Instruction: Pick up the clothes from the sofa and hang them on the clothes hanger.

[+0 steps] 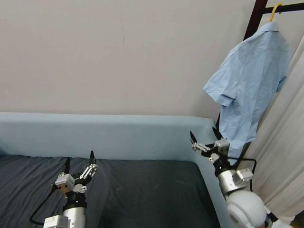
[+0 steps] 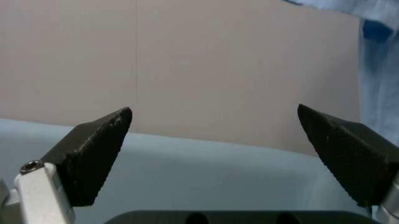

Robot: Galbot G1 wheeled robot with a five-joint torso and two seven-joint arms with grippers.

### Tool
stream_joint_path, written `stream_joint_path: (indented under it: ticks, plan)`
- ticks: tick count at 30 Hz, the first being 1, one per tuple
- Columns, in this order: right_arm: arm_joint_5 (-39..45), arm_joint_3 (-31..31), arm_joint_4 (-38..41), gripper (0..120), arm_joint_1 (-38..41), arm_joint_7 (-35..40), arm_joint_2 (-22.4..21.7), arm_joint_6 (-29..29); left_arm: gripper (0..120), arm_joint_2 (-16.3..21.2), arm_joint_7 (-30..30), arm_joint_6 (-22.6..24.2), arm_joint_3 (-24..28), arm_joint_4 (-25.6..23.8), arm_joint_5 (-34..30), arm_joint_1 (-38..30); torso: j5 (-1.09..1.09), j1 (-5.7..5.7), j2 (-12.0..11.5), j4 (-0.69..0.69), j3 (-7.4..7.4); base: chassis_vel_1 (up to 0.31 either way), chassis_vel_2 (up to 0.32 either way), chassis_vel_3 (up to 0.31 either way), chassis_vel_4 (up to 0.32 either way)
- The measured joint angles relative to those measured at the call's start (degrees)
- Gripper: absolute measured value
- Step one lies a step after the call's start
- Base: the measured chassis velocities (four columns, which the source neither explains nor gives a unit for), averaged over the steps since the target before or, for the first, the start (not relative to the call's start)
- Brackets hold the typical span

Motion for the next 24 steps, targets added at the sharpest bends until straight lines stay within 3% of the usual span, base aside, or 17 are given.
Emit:
stream_joint_path:
  ticks: [7,24]
  plan:
    - [-4.8,2.4,-0.6,100,-6.6,-0.6,4.0,1.2,100,-2.4,-1.9,-0.7,0.7,1.0,4.4,4.2,0.01,0.0,0.0,0.0,0.0,0.0,0.0,0.0,0.0]
    - [-4.6,2.4,-0.7,100,-6.2,-0.2,4.0,1.1,100,-2.5,-2.0,-0.7,0.7,1.0,4.5,4.2,0.01,0.01,0.0,0.01,0.01,0.0,0.0,0.0,0.0]
